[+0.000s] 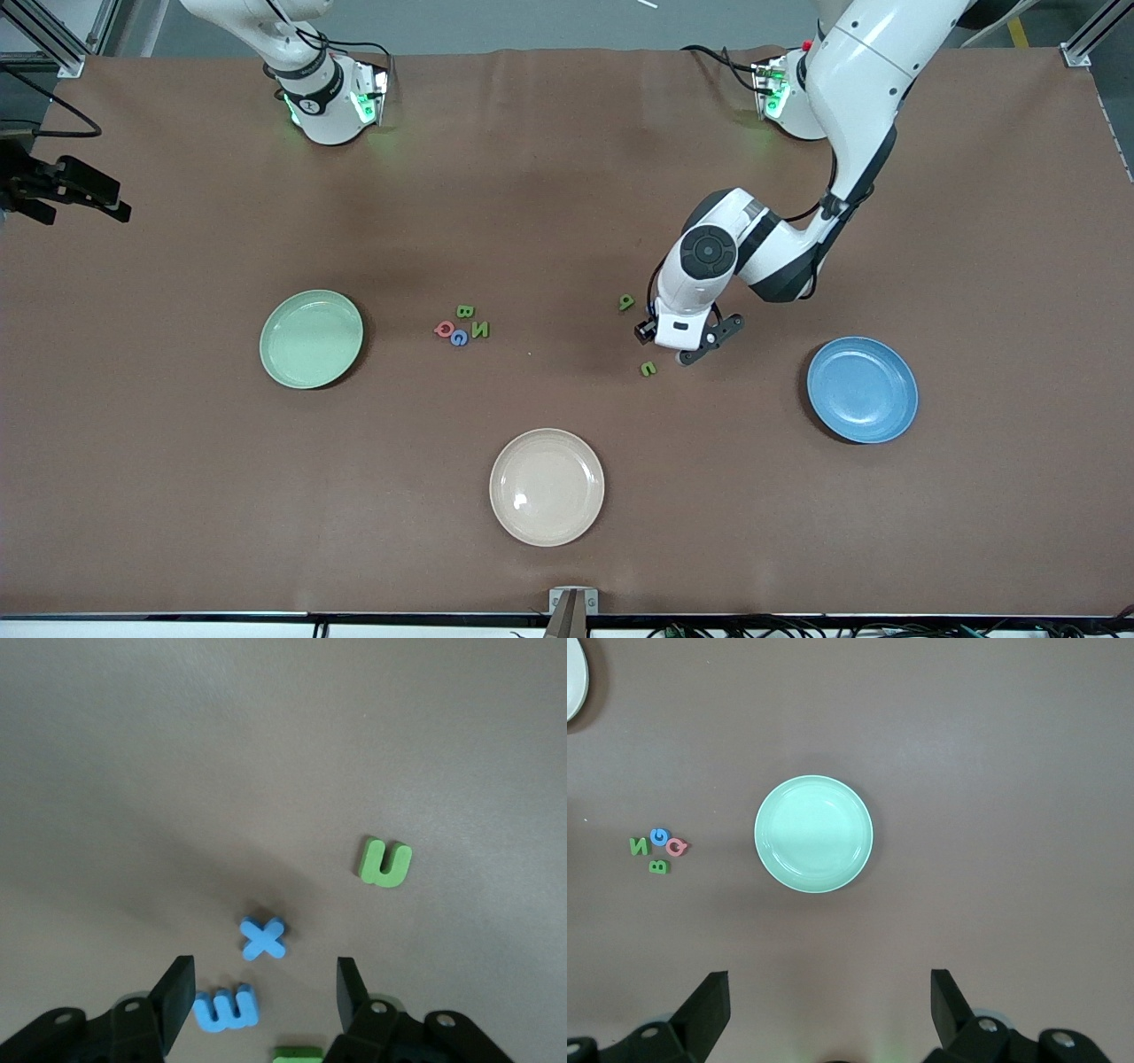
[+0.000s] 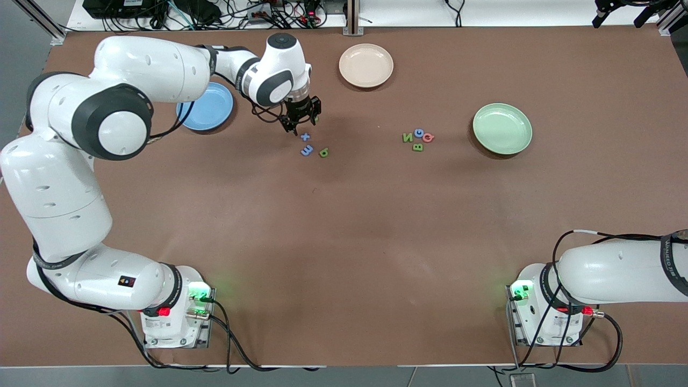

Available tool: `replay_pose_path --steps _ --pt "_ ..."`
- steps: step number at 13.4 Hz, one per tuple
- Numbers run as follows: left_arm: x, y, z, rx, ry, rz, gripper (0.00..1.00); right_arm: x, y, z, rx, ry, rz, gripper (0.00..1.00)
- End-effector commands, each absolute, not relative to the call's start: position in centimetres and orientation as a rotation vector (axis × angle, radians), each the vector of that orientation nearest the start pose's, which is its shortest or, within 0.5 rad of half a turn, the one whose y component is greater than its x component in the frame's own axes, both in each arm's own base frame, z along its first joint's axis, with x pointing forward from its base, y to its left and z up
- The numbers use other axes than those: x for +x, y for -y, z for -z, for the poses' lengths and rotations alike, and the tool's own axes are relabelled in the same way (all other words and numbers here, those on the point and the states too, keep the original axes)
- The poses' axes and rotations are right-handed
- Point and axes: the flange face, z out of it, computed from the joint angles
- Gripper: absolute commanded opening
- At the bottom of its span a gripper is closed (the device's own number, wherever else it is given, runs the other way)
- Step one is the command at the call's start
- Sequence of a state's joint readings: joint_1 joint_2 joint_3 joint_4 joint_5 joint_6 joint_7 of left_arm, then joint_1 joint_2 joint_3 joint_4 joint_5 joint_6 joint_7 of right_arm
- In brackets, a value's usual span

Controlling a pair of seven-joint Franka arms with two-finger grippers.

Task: Sort upper and lower case letters into plates
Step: 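Reach the left gripper to the blue x letter and grasp it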

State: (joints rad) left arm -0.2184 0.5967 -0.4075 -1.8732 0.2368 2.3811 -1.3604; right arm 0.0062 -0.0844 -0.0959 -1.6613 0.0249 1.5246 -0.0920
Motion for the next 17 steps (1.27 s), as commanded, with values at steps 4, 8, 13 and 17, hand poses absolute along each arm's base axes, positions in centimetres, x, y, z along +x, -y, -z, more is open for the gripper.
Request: replay_pose_path --steps 4,8,13,17 --pt "52.0 36.0 -17.2 -2.957 1.036 -0.054 0.6 51.3 4.4 -62.8 -3.087 -0.007 -0.051 1.0" --pt "52.2 35.7 -17.2 -2.938 1.088 -0.055 0.23 51.3 4.5 -62.8 -3.087 -0.007 -0.05 1.0" --pt "55.1 32.8 -21.2 -2.953 1.089 0.028 0.0 51.4 4.5 -63.4 -3.089 -0.012 -0.036 1.0" --pt "59.5 23.9 -26.1 -2.946 1.003 0.094 0.0 52.9 5.0 -63.2 -3.092 -0.022 -0.039 1.0"
